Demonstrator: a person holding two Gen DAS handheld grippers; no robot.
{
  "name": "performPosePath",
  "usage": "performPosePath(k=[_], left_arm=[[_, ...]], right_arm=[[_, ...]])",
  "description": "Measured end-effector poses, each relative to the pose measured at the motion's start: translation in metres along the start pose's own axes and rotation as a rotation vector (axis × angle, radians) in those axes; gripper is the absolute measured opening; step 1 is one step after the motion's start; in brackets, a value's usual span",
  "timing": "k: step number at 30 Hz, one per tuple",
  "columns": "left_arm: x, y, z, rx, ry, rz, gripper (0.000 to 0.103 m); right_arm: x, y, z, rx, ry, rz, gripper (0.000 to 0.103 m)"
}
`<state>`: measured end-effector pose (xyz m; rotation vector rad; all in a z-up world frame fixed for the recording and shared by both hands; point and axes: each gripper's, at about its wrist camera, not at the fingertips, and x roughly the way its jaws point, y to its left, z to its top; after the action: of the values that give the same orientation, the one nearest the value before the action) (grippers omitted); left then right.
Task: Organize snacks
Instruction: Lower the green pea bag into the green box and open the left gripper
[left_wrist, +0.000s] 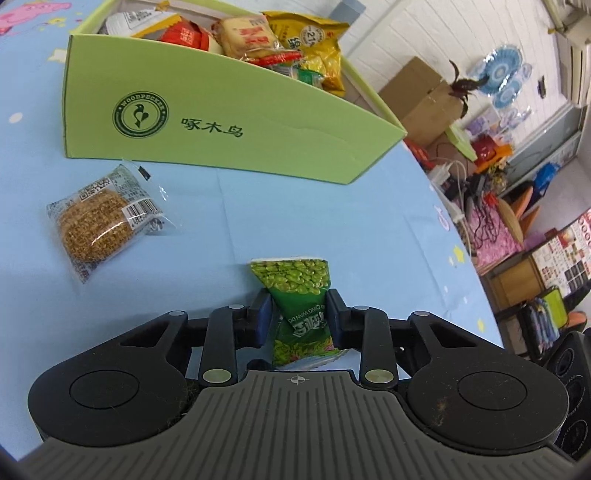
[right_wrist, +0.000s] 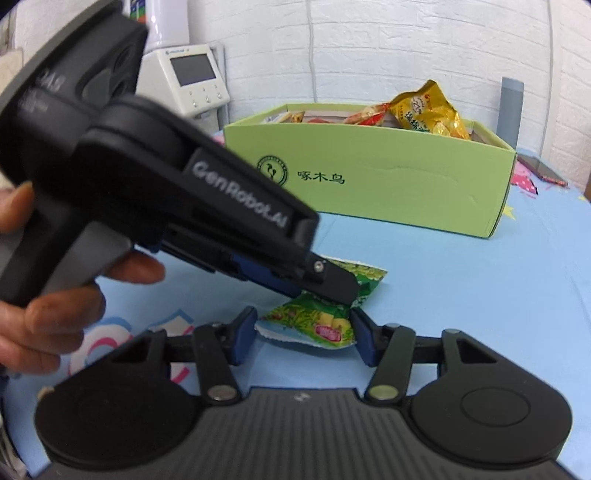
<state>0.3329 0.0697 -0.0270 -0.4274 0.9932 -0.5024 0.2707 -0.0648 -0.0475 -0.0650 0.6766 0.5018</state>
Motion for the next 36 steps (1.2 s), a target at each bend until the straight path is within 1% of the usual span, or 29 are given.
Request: performPosePath(k=[3, 5, 8, 11, 13, 15, 19, 21, 22, 24, 26, 29, 31, 32, 33, 34, 35, 36], left_arm=[[-0.01, -0.008, 0.013, -0.01, -0.031, -0.024, 0.012], [-0.019, -0.019, 0.031, 0.014, -0.07, -0.044, 0.012], [-0.026, -0.039, 0.067, 0.052, -0.122, -0.052, 0.012], [-0.019, -0.056, 0.109, 0.089, -0.164, -0.043, 0.012], [-0.006, -0.062, 0.135, 0.105, -0.169, -0.023, 0.013], [0.011, -0.058, 0.157, 0.1, -0.161, -0.002, 0.013], [0.051, -0.041, 0.185, 0.074, -0.11, 0.044, 0.013], [0.066, -0.031, 0.187, 0.063, -0.081, 0.047, 0.012], [0.071, -0.028, 0.186, 0.07, -0.081, 0.054, 0.013], [0.073, -0.026, 0.183, 0.091, -0.105, 0.063, 0.013], [0.072, -0.027, 0.179, 0.107, -0.12, 0.071, 0.014], [0.07, -0.033, 0.174, 0.125, -0.138, 0.108, 0.023], [0.065, -0.036, 0.17, 0.129, -0.145, 0.117, 0.032], [0.06, -0.038, 0.167, 0.127, -0.152, 0.114, 0.034], [0.054, -0.041, 0.164, 0.127, -0.162, 0.111, 0.039], [0.048, -0.044, 0.16, 0.129, -0.173, 0.107, 0.042], [0.039, -0.048, 0.156, 0.138, -0.191, 0.105, 0.042], [0.031, -0.052, 0.151, 0.149, -0.209, 0.109, 0.046]], right_arm=[[-0.006, -0.001, 0.011, -0.018, -0.028, -0.005, 0.058], [-0.013, -0.003, 0.026, -0.041, -0.069, -0.022, 0.059], [-0.017, -0.016, 0.056, -0.064, -0.128, -0.041, 0.059], [-0.01, -0.035, 0.093, -0.095, -0.174, -0.073, 0.06], [0.001, -0.052, 0.115, -0.09, -0.178, -0.08, 0.06], [0.018, -0.069, 0.132, -0.077, -0.163, -0.075, 0.06], [0.061, -0.099, 0.146, -0.035, -0.097, -0.051, 0.06], [0.082, -0.107, 0.146, -0.035, -0.06, -0.052, 0.06], [0.09, -0.108, 0.144, -0.037, -0.048, -0.054, 0.06], [0.096, -0.114, 0.14, -0.012, -0.051, -0.032, 0.058], [0.099, -0.114, 0.139, -0.017, -0.057, -0.028, 0.06], [0.102, -0.115, 0.139, -0.019, -0.062, -0.026, 0.065], [0.103, -0.117, 0.141, -0.018, -0.061, -0.027, 0.071], [0.102, -0.116, 0.142, -0.026, -0.066, -0.045, 0.077], [0.097, -0.114, 0.141, -0.036, -0.076, -0.064, 0.087], [0.095, -0.11, 0.142, -0.045, -0.089, -0.08, 0.094], [0.086, -0.105, 0.14, -0.051, -0.111, -0.092, 0.096], [0.077, -0.103, 0.138, -0.054, -0.13, -0.091, 0.097]])
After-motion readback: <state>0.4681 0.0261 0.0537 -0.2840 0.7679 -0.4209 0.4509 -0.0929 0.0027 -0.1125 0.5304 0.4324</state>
